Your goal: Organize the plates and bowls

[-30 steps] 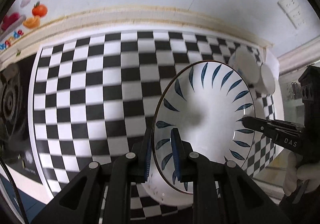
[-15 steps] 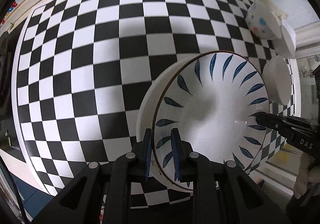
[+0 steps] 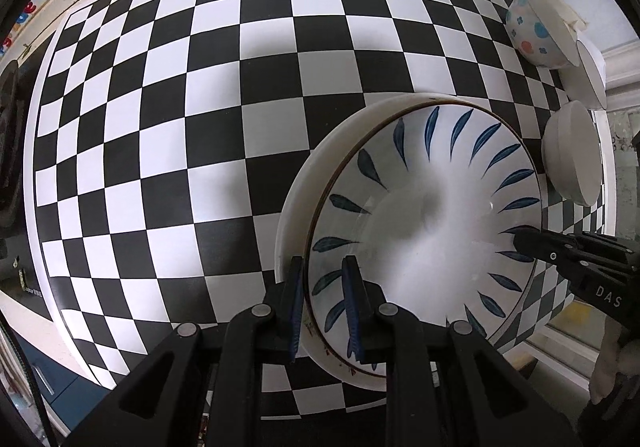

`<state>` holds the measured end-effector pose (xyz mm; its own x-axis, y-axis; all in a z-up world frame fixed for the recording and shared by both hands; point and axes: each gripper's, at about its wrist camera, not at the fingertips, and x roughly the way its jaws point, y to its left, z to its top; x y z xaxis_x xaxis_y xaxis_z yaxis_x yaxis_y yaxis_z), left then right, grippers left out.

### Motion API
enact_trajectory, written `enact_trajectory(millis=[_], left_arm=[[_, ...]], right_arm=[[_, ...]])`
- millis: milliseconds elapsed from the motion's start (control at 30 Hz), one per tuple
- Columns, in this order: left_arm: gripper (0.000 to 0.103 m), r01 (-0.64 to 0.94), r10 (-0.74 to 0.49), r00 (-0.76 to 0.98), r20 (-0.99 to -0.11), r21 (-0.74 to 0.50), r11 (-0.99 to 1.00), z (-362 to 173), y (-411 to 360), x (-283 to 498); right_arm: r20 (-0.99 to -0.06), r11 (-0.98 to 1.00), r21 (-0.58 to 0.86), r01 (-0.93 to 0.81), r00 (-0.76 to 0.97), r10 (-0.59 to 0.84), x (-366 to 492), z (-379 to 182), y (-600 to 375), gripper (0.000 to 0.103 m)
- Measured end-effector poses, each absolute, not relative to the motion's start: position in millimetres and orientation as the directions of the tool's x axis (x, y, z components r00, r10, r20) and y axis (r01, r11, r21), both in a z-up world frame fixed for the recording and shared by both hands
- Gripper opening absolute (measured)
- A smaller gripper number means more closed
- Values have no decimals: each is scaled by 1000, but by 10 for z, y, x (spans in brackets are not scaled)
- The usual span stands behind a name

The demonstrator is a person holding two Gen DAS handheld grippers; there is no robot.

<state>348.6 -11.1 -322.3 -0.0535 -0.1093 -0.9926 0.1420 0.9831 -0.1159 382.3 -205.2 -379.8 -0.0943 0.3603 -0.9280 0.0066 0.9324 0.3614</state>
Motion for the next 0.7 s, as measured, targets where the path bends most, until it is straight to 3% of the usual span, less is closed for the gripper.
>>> enact_trajectory(millis=[700], left_arm=[[17, 76, -119, -86, -989, -126, 989, -3372, -63, 3418]], right_arm=[[-932, 936, 350, 42, -88, 352, 3822, -3751, -2053, 20]])
